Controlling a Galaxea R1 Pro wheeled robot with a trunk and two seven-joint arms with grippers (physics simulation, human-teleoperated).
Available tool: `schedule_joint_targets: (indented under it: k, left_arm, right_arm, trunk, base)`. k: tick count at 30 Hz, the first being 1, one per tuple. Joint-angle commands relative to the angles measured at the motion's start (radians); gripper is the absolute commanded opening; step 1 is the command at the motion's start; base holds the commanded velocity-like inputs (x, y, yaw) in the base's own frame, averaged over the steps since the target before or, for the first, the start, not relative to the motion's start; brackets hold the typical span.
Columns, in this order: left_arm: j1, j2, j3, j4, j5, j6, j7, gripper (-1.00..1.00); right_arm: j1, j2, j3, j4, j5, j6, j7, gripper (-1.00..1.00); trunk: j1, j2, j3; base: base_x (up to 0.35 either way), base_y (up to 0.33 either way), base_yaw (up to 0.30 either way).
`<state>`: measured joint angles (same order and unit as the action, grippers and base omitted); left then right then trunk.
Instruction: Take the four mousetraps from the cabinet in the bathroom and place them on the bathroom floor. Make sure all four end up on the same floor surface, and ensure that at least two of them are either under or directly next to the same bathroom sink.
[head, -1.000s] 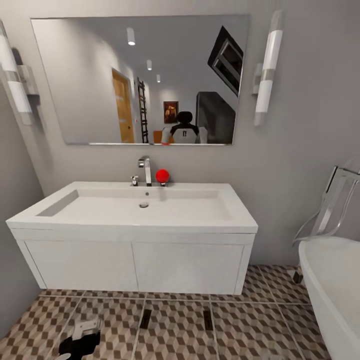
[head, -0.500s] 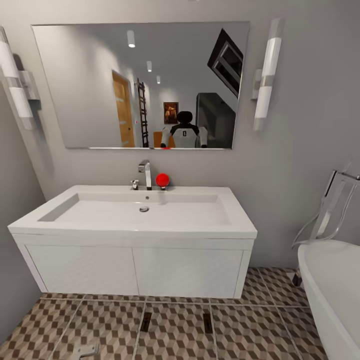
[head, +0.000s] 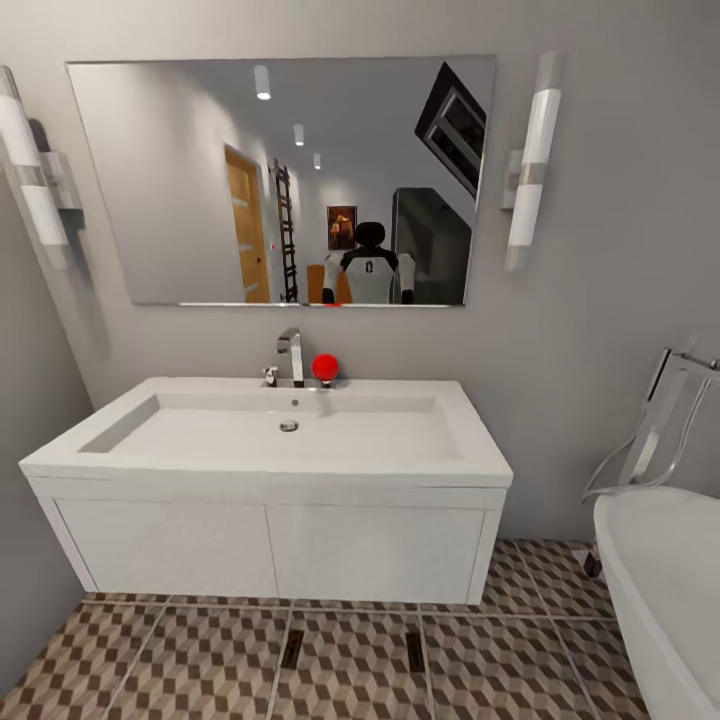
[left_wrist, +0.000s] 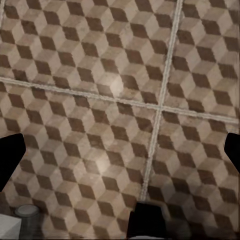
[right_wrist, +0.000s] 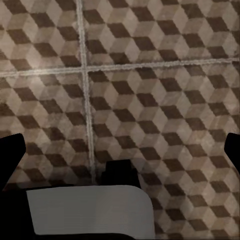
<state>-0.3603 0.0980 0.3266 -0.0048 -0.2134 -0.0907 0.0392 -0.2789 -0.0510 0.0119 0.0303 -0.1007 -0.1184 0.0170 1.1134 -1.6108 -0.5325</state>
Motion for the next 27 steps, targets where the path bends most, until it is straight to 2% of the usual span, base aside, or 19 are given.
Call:
schedule_joint_targets:
  k: [1,14,27]
  left_arm:
    - [0.005,-0.002,0.007,0.002,-0.011,-0.004,0.003,1.0]
    - [0.056,-0.01,0.008,0.002,-0.009,-0.003,0.002,1.0]
    - [0.065,-0.014,0.008,0.001,-0.009,-0.006,0.001,1.0]
  right_arm:
    - [0.0,0.0,0.002,0.003,-0.01,-0.002,0.002,1.0]
    - [0.003,0.001,0.002,0.003,-0.008,0.031,0.007,1.0]
    - [0.006,0.002,0.002,0.003,0.044,0.034,0.01,1.0]
  trunk:
    - [-0.004,0.007,0.002]
    - [-0.054,0.098,0.043]
    - [-0.104,0.189,0.084]
  base:
    - [0.0,0.0,0.0]
    - [0.0,0.0,0.0]
    - [0.0,0.0,0.0]
